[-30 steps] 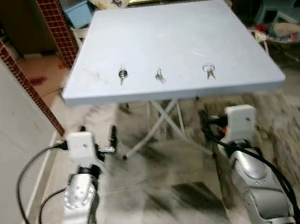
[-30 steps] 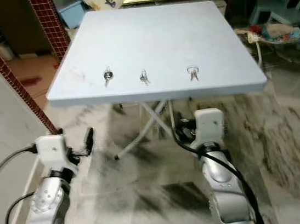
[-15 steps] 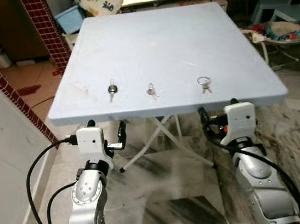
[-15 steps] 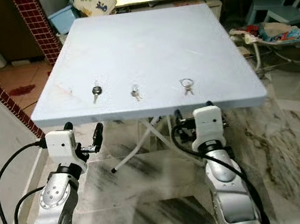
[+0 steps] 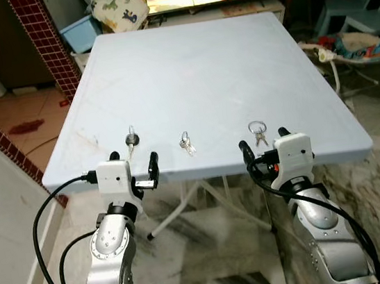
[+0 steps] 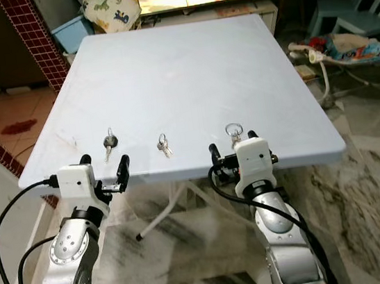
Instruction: Hang keys on a hook
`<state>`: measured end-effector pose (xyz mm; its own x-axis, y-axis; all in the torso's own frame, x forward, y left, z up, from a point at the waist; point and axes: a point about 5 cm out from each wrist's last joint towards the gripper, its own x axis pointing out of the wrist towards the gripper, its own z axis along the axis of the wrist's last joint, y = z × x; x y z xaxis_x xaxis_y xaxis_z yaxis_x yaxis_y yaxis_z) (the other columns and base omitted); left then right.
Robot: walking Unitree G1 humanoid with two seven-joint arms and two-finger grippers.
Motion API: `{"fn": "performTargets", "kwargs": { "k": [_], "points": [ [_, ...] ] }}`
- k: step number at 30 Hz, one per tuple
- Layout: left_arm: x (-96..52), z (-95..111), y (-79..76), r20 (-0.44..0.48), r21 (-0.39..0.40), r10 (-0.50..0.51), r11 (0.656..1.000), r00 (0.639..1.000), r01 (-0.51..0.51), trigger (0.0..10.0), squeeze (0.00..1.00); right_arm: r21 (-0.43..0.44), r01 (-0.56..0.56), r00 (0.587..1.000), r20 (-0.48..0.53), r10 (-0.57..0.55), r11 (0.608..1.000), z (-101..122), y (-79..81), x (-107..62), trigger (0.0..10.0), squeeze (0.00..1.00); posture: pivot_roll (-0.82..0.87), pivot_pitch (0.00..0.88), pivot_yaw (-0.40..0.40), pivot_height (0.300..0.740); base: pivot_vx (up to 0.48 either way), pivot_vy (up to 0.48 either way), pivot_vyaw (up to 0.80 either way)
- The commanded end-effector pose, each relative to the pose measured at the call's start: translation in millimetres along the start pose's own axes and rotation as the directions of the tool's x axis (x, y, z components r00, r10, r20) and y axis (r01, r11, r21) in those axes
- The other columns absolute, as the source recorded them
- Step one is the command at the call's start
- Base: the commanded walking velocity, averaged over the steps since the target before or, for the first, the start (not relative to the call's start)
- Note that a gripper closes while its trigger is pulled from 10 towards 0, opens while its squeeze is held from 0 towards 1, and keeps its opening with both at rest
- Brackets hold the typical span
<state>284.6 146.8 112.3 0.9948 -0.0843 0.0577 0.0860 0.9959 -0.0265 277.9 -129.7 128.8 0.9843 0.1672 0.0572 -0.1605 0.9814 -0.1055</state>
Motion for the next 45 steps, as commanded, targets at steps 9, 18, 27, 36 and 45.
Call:
{"fn": "performTargets", "kwargs": {
  "k": [9,18,27,36,45],
  "points": [
    [0.7,-3.5,8.3,-0.03,0.004,0.057,0.998,0.998,-0.057,10.0,0.0,0.003,-0.015,1.0,0.018,0.015,1.0,5.2,3.7,1.3,10.0,0.0,-0.05,0.12,0.026,0.74,0.0,0.0,0.0],
    [1.2,-3.5,6.4,-0.03,0.021,0.053,0.998,0.998,-0.052,10.0,0.0,0.002,-0.011,1.0,0.019,0.011,1.0,5.3,4.0,2.3,10.0,0.0,-0.05,0.122,0.028,0.74,0.0,0.0,0.0],
    [1.1,-3.9,6.3,-0.034,0.028,0.046,0.999,0.998,-0.045,10.0,0.0,0.003,-0.005,1.0,0.016,0.005,1.0,4.1,4.0,2.7,10.0,0.0,-0.05,0.121,0.034,0.74,0.0,0.0,0.0],
    [0.7,-4.5,5.4,-0.037,0.011,0.044,0.999,0.998,-0.044,10.0,0.0,0.001,-0.006,1.0,0.017,0.006,1.0,3.8,4.1,2.8,10.0,0.0,-0.05,0.121,0.033,0.74,0.0,0.0,0.0],
    [-0.3,-7.1,6.1,-0.056,0.022,0.046,0.999,0.997,-0.045,10.0,0.0,0.036,-0.013,0.999,0.034,0.012,0.999,7.8,7.2,4.9,10.0,0.0,-0.04,0.127,0.037,0.74,0.0,0.0,0.0]
  ]
}}
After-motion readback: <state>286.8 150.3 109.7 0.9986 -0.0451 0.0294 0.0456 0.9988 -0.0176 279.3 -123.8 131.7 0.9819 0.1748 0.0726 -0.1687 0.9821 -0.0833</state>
